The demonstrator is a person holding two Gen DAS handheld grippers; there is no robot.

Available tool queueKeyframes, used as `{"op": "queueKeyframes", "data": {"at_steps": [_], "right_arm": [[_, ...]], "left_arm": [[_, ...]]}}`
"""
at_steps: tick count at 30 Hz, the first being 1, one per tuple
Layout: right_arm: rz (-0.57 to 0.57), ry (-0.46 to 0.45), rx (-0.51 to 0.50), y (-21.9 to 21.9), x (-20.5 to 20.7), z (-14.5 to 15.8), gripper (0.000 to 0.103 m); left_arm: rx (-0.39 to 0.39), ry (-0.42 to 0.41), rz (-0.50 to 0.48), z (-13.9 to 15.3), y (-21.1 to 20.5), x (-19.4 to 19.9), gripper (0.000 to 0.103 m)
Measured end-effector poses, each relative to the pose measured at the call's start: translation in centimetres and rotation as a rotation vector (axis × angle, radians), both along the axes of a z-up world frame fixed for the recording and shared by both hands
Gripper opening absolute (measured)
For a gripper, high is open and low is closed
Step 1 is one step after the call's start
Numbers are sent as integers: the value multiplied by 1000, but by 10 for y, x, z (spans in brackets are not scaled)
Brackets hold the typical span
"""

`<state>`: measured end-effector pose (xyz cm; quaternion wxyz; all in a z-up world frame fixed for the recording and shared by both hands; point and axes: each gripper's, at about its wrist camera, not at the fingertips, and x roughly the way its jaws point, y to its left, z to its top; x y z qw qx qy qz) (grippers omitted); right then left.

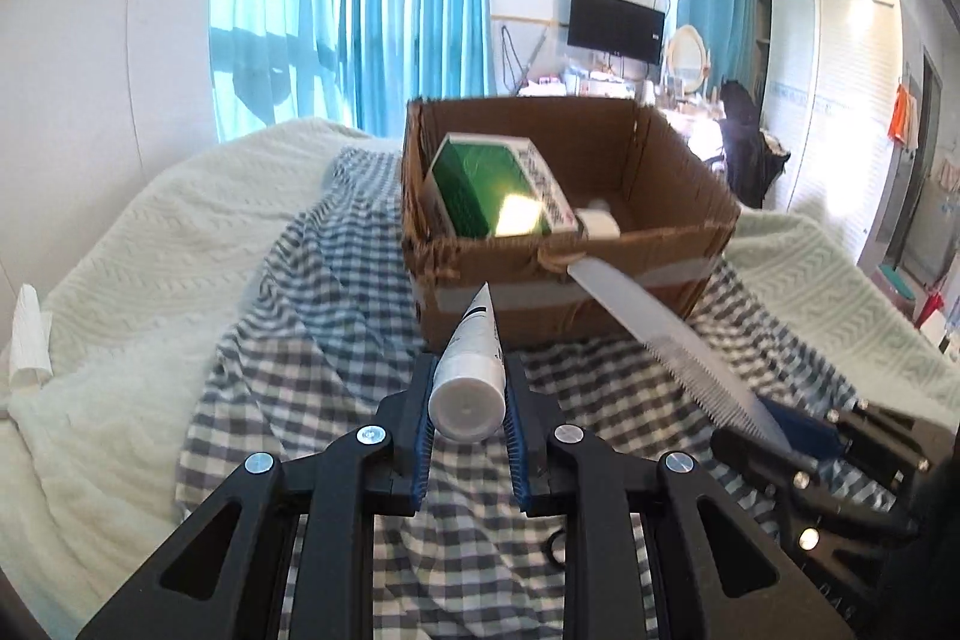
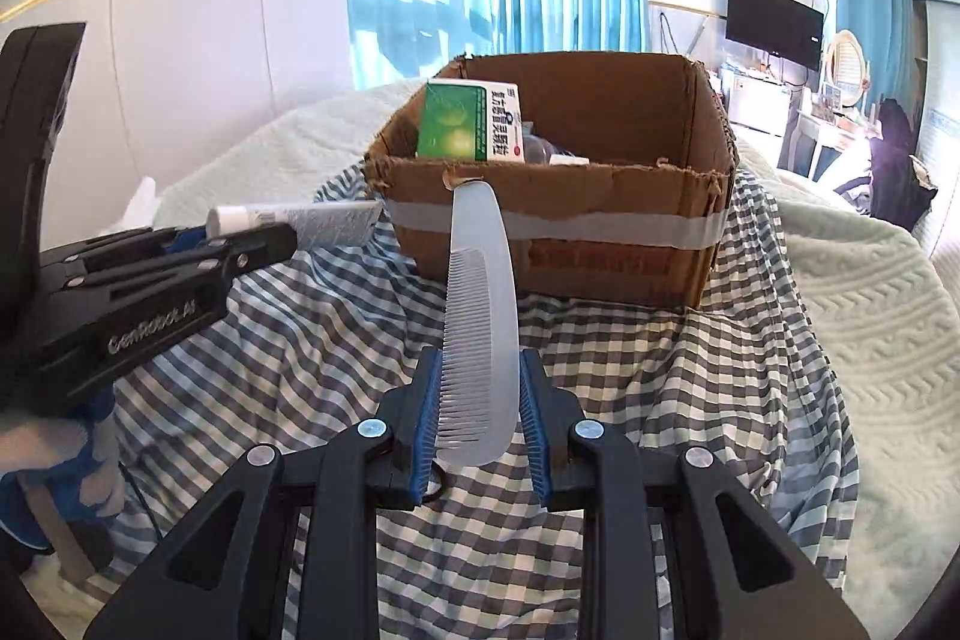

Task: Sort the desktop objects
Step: 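Lift the white tube and comb with both grippers over the box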

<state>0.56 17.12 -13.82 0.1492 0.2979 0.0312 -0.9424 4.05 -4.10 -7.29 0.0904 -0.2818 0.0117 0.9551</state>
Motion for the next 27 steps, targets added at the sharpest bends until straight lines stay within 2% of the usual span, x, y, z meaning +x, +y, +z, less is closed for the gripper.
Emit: {"op": "queueKeyframes", "data": {"at_steps": [13, 27], "right_arm": [[-13, 67, -31, 12, -1, 35, 24], [-31, 183, -14, 27, -58, 96, 24]], "left_arm": [[0, 70, -37, 31, 20, -19, 21], [-2, 180, -74, 80, 47, -83, 21]]}}
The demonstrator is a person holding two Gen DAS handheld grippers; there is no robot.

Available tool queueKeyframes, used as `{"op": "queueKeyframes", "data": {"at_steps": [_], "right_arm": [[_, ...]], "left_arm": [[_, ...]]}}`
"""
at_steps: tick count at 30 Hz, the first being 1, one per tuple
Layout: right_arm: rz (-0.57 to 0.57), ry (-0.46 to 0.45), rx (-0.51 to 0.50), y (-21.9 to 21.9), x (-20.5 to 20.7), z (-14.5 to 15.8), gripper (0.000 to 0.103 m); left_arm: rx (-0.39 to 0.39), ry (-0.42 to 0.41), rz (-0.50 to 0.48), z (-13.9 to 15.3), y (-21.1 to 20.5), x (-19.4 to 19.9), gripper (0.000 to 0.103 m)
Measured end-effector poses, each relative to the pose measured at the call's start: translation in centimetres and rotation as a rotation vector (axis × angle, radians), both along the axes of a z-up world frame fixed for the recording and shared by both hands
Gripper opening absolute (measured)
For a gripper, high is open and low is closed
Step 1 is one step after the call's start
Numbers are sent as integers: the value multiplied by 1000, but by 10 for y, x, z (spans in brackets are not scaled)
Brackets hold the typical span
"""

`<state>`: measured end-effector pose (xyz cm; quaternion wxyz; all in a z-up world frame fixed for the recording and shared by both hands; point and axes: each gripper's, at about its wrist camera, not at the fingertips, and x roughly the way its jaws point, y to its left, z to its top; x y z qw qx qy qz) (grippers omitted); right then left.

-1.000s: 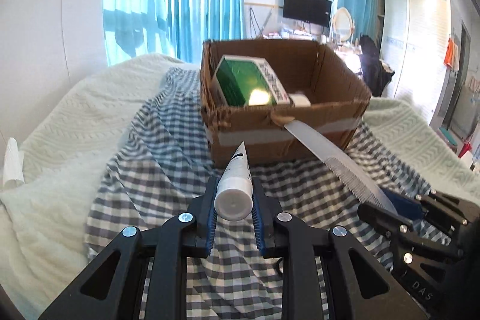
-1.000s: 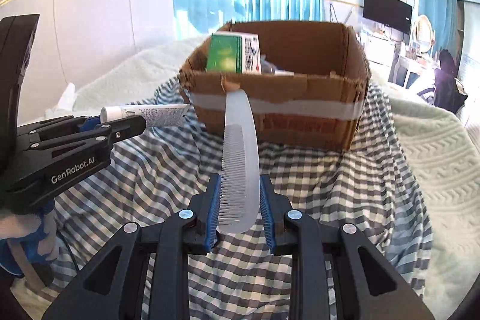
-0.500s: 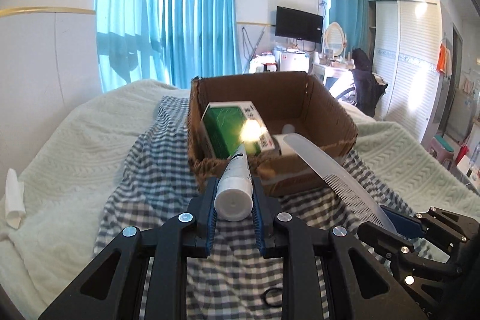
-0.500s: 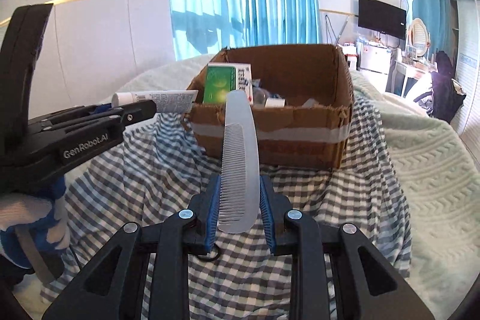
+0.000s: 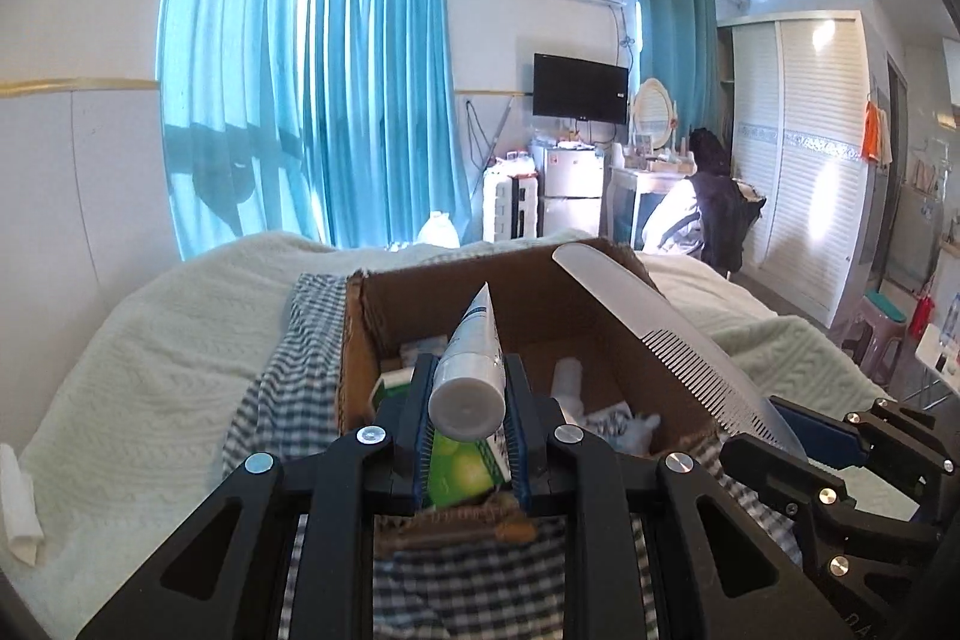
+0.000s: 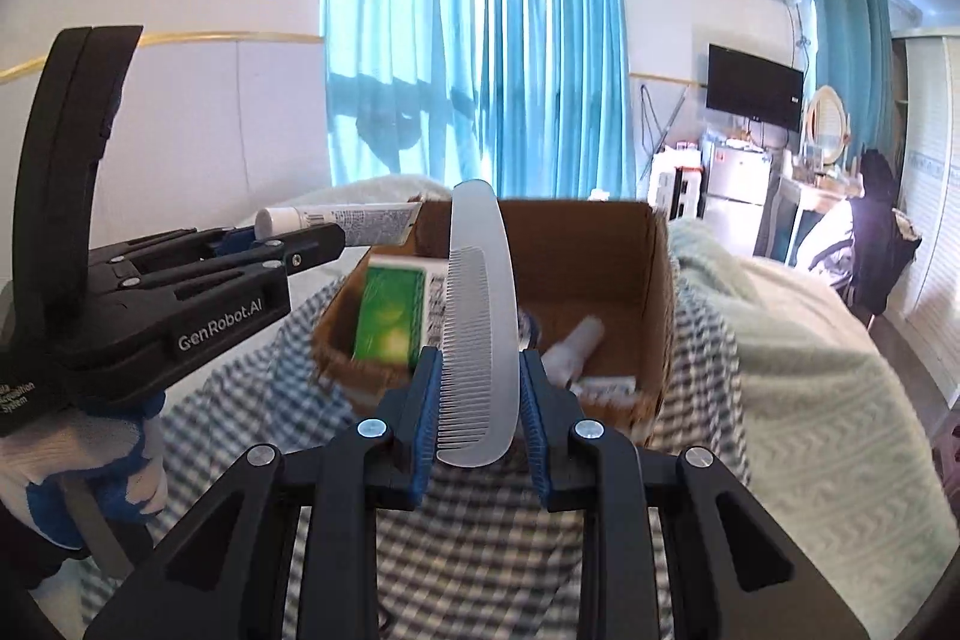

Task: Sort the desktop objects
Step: 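Lift the white tube and comb with both grippers over the box, then open both grippers to drop the tube and comb into the box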

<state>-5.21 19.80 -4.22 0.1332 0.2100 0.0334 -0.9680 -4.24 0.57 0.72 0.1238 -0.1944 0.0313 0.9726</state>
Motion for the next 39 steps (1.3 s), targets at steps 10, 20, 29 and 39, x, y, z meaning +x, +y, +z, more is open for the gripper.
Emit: {"op": "queueKeyframes", "data": {"at_steps": [10, 20, 29, 39], "right_arm": [[-31, 23, -22, 16, -46, 16, 24], [-50, -3, -20, 24, -103, -1, 24], [-69, -44, -25, 31, -136, -25, 25], [-120, -49, -36, 41, -146, -33, 25]], "left_arm": [[-2, 3, -27, 4, 20, -45, 21], [-6, -38, -22, -18, 34, -96, 21], [0, -105, -31, -41, 47, -132, 21], [2, -93, -7, -39, 51, -132, 58]]}}
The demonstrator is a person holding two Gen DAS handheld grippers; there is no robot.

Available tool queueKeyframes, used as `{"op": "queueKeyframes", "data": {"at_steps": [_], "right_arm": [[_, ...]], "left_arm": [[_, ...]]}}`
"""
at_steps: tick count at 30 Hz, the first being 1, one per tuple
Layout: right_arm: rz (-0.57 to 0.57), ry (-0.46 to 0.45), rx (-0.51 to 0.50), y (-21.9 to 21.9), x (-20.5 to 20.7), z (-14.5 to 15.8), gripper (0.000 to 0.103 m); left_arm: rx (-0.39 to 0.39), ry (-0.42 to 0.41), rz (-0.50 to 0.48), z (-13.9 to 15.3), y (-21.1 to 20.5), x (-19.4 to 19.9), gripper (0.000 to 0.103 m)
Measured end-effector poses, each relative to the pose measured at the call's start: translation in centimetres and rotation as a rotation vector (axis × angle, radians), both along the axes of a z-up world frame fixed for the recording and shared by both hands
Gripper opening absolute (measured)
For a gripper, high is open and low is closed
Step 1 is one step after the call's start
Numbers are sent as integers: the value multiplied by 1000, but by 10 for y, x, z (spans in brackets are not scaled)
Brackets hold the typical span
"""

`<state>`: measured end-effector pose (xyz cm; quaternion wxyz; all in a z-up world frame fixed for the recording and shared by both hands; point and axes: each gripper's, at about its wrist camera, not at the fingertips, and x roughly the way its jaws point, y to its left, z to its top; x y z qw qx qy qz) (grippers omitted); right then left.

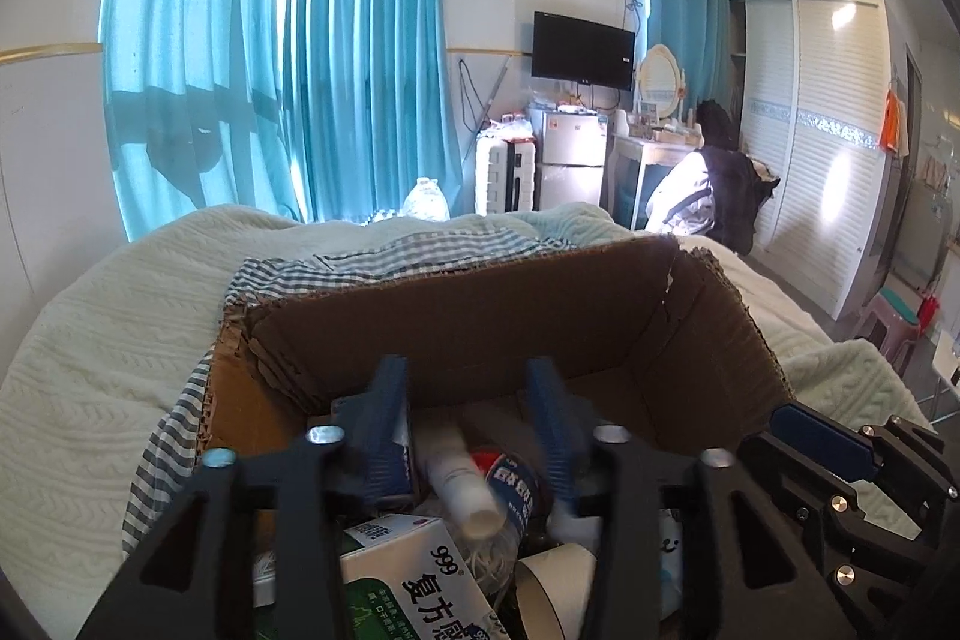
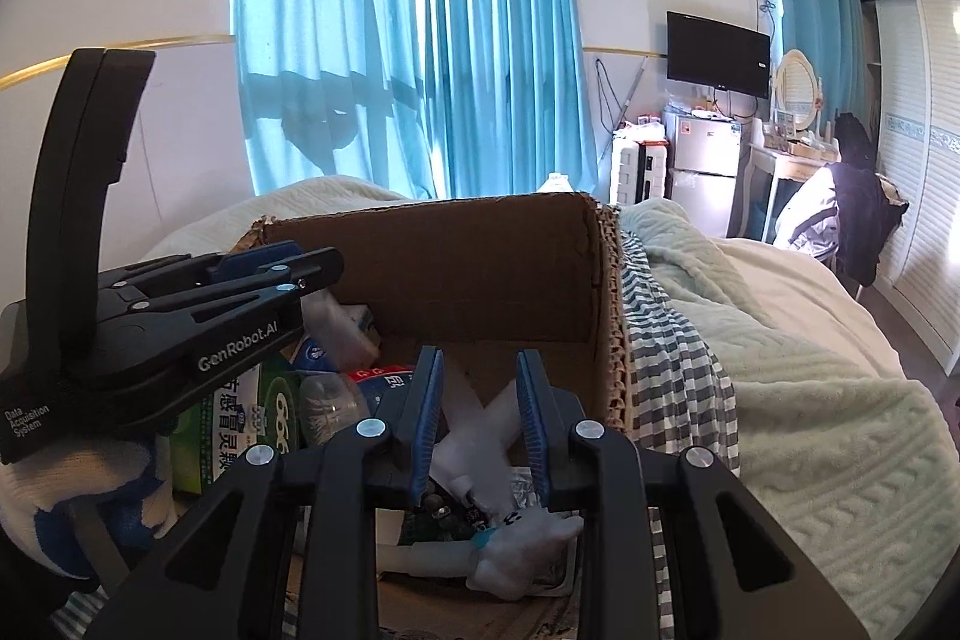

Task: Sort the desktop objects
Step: 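Open both grippers to drop the tube and comb into the box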

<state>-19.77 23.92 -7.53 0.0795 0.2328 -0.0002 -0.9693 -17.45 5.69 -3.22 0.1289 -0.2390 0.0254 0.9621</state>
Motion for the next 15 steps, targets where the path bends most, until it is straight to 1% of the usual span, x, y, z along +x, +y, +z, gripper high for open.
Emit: {"op": "queueKeyframes", "data": {"at_steps": [1, 3, 5, 7, 11, 12, 15], "right_arm": [[-4, 3, -1, 1, 1, 1, 25], [-6, 7, -6, 1, 3, 4, 25], [-6, 15, -1, 0, 9, 8, 25], [-3, 22, -2, 0, 15, 12, 25], [-1, 40, 3, -5, 28, 23, 25], [-1, 46, 2, -5, 32, 27, 25], [-2, 64, -5, -8, 44, 37, 36]], "left_arm": [[3, 8, 7, 1, -1, 2, 60], [6, 13, 12, 5, -2, 6, 61], [7, 18, 16, 9, -4, 10, 65], [6, 34, 23, 14, -6, 17, 76], [16, 66, 38, 29, -12, 31, 85], [18, 75, 44, 34, -14, 35, 89], [22, 105, 58, 48, -22, 46, 99]]}}
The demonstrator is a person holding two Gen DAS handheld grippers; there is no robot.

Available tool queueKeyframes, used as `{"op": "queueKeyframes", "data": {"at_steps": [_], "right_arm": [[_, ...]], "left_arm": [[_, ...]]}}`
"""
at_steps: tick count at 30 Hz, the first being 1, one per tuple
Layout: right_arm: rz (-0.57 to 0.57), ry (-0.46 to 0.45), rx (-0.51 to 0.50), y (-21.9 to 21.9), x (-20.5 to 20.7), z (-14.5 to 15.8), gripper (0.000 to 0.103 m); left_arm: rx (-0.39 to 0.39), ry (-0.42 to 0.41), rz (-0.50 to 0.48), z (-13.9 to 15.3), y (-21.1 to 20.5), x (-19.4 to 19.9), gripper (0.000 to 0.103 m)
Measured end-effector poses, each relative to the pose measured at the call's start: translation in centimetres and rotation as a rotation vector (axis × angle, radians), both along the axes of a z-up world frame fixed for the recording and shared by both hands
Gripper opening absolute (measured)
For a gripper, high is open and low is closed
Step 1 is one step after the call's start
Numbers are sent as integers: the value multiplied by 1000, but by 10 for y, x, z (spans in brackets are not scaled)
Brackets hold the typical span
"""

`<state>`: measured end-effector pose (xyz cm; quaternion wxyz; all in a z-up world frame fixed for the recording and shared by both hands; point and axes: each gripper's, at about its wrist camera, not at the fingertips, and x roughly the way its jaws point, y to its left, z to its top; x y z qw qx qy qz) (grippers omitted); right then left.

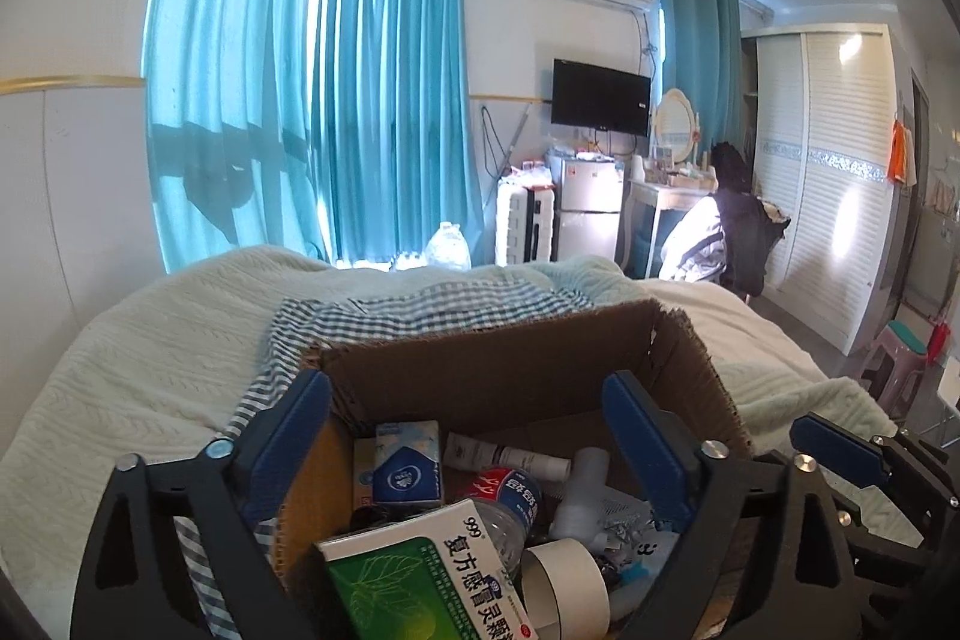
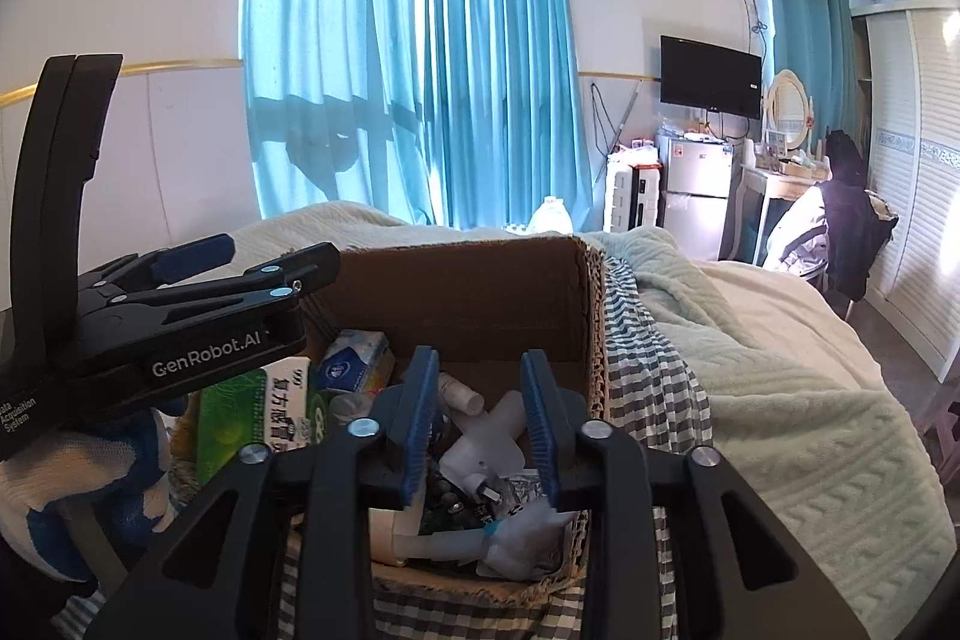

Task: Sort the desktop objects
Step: 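Open both grippers to drop the tube and comb into the box, then move the right gripper back toward the black hair tie on the cloth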

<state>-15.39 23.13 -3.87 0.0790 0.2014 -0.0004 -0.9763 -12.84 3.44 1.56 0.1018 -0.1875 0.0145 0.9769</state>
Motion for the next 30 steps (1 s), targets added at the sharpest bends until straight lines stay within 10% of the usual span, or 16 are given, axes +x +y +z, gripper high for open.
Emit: {"op": "queueKeyframes", "data": {"at_steps": [5, 13, 30], "right_arm": [[-13, 23, -5, -1, 25, 12, 67], [-6, 19, -28, 1, 73, 19, 81], [143, -186, 17, -45, 119, -76, 69]], "left_arm": [[29, 11, -22, 22, -13, 24, 102], [21, 44, -21, 40, -27, 73, 102], [-56, -104, 68, -54, -61, 125, 90]]}}
